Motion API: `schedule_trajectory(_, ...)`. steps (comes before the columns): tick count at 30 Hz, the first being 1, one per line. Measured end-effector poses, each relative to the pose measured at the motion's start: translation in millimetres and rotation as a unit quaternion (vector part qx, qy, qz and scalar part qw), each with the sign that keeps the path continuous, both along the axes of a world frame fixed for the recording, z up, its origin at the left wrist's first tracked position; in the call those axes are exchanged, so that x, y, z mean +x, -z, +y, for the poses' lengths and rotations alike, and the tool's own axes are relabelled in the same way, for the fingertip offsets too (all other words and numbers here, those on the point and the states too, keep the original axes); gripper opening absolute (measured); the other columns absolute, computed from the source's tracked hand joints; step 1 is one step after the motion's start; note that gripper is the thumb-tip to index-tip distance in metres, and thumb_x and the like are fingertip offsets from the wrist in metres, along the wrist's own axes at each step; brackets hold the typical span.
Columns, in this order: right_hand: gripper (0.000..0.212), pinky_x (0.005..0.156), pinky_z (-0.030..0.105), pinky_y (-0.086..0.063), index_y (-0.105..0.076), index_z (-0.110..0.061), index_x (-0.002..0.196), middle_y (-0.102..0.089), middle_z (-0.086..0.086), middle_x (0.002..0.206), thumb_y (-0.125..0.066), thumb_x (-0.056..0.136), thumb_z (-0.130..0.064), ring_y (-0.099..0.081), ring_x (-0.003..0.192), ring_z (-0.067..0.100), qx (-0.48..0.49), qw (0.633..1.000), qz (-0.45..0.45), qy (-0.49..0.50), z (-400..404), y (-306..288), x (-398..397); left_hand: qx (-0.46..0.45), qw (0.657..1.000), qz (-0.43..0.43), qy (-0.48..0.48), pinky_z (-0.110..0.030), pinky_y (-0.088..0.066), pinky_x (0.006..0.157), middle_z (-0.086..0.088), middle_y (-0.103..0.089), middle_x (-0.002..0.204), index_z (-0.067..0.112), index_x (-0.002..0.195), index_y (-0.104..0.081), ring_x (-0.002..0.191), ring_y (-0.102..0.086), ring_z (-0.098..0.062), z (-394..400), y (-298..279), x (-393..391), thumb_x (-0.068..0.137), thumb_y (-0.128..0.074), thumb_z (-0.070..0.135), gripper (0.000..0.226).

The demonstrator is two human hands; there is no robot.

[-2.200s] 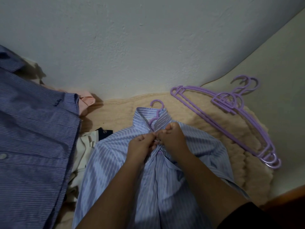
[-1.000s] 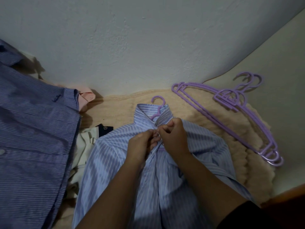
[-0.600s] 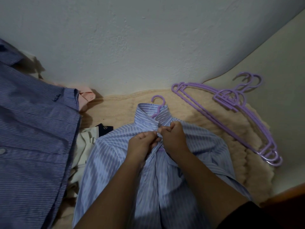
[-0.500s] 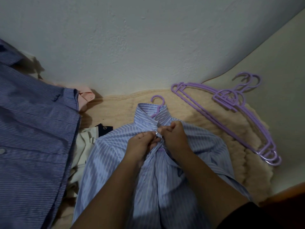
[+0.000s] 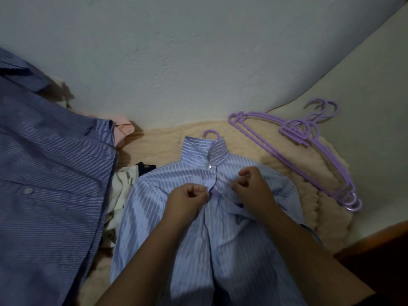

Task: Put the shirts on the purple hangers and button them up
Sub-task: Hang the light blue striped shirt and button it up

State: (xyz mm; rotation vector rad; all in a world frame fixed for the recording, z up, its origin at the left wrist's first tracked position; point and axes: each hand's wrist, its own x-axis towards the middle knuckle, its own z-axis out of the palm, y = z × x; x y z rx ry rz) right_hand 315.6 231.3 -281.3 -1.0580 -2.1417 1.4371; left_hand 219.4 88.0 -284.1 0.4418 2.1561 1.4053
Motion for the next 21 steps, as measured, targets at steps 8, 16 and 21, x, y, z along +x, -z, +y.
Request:
schedule_trajectory(8, 0.029, 0.073, 0.031, -0.045, -0.049, -0.022, 0.104, -0.060, -0.003, 0.091, -0.067, 0.083, -0.032, -0.059, 0.086, 0.016, 0.135, 0.981, -0.128, -0.051, -14.9, -18.8, 69.8, -0.192, 0.965, 0.179, 0.012, -0.023, -0.042, 0.069, 0.010, -0.065, 0.089, 0.024, 0.106, -0.066, 0.077, -0.055, -0.007, -45.4, -0.7, 26.5, 0.095, -0.053, 0.027, 0.018)
schedule_trajectory(16, 0.051, 0.097, 0.037, -0.040, -0.045, -0.018, 0.130, -0.046, 0.007, 0.128, -0.059, 0.081, -0.015, -0.047, 0.120, 0.027, 0.210, 0.955, -0.196, -0.072, -41.1, -33.2, 121.5, -0.260, 0.941, 0.214, -0.019, -0.030, -0.042, 0.075, -0.006, -0.063, 0.120, 0.021, 0.134, -0.049, 0.104, -0.060, -0.025, -63.0, -30.9, 47.8, 0.097, -0.043, 0.029, 0.038)
schedule_trajectory(21, 0.039, 0.087, 0.028, -0.041, -0.056, -0.010, 0.113, -0.053, 0.008, 0.110, -0.061, 0.076, -0.002, -0.052, 0.103, 0.022, 0.163, 0.982, -0.069, -0.069, -80.3, -42.1, 113.2, -0.108, 0.972, 0.208, -0.024, -0.032, -0.047, 0.072, -0.005, -0.063, 0.116, 0.015, 0.129, -0.052, 0.087, -0.059, -0.019, -60.6, -44.6, 89.4, 0.092, -0.054, 0.014, 0.037)
